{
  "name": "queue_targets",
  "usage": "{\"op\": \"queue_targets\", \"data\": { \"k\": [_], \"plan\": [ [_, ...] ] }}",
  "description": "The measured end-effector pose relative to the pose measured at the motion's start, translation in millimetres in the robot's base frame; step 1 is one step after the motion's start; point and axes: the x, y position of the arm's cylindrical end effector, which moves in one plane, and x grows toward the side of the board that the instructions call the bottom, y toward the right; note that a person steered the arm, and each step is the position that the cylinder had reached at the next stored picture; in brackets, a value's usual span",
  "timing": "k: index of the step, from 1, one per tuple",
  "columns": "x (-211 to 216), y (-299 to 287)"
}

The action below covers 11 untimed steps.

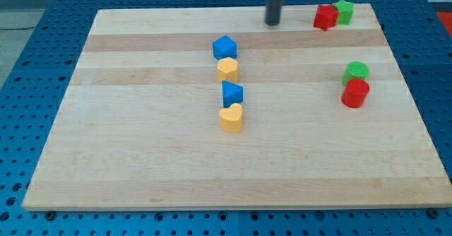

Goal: Push the blue cube and yellow heart to the bottom center

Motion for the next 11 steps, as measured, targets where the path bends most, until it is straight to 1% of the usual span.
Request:
{"op": "queue_targets", "data": {
  "k": [1,2,5,11],
  "plan": [
    [3.5,-48.6],
    [22.3,-71.4],
    [65.5,-72.8],
    [132.3,-79.0]
  ]
}}
